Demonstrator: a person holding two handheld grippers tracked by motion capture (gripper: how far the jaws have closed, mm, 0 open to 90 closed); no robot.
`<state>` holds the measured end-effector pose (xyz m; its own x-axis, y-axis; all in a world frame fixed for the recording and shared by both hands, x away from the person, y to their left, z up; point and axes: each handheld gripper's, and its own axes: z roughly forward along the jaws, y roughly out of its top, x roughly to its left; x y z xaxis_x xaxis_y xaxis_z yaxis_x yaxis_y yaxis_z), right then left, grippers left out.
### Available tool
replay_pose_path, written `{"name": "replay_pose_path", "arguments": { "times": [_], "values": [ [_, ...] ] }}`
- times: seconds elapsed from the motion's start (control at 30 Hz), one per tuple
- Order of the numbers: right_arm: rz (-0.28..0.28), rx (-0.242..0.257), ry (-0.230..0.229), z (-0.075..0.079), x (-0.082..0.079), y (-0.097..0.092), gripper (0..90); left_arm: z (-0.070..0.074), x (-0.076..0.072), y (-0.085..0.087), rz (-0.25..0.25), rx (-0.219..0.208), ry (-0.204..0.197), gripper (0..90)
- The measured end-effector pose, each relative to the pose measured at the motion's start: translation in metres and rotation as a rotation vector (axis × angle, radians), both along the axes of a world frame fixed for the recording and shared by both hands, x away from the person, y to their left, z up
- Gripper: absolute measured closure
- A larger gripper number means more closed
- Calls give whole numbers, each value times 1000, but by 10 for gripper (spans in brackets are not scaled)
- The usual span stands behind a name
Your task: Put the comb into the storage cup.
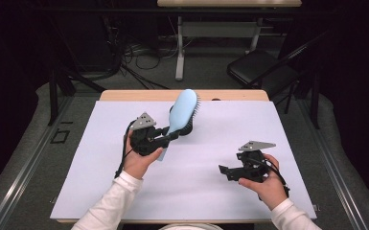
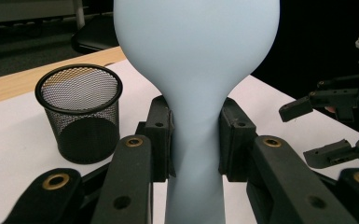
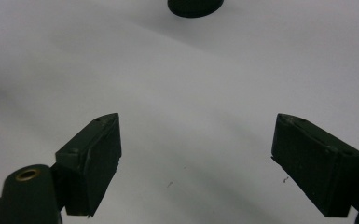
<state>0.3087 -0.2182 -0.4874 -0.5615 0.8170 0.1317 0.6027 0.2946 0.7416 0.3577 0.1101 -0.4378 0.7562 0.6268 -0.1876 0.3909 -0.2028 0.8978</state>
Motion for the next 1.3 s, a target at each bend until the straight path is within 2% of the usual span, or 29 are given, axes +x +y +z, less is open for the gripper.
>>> {"name": "replay_pose_path", "arguments": {
  "times": [0.27,0.6,0.8,0.97,1.3],
  "values": [
    [-6,-10,35,11,7,2,144,-1,0,-1,-6,10,3,697],
    [-7,1,50,25,21,8,113,-2,-1,-1,0,14,0,697],
    [-2,11,59,27,27,13,105,-2,-1,-1,1,14,0,698],
    [3,6,100,27,34,18,68,-4,-1,-1,2,18,1,698],
    [-11,-9,102,33,42,20,24,-4,0,0,3,18,0,697]
  ]
}}
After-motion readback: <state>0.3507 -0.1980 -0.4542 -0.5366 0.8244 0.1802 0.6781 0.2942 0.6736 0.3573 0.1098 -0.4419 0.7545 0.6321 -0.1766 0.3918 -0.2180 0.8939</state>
